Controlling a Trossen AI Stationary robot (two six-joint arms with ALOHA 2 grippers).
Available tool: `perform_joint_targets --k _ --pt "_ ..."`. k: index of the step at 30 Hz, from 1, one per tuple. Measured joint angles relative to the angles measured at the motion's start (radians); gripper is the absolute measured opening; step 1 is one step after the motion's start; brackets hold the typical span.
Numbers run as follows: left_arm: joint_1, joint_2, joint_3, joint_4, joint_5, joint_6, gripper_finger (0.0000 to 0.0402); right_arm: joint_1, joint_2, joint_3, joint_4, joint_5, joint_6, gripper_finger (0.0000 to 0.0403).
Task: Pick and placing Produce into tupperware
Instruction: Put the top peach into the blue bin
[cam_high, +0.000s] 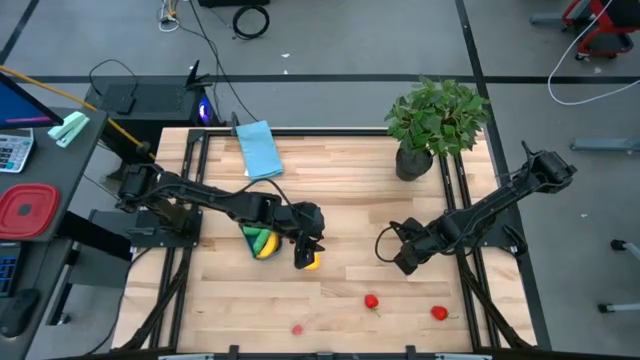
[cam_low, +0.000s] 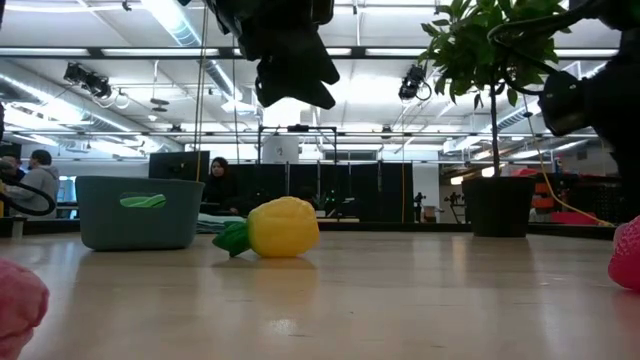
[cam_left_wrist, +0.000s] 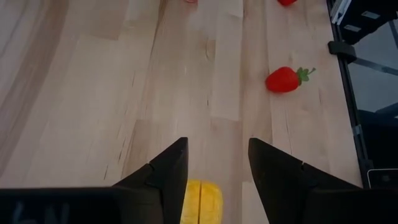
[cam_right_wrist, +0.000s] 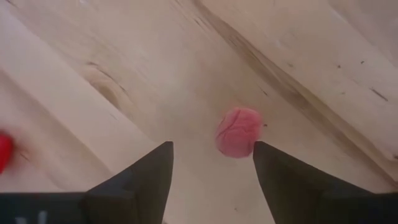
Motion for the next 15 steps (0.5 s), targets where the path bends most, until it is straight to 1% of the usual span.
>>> perform_joint_targets --k 8,15 --pt "0.000 0.000 0.000 0.000 0.000 0.001 0.0177 0.000 0.000 0.000 -0.002 0.022 0.008 0.0228" --pt "0.000 0.000 0.000 0.000 0.000 0.001 0.0173 0.000 0.000 -0.001 -0.045 0.035 0.008 0.0229"
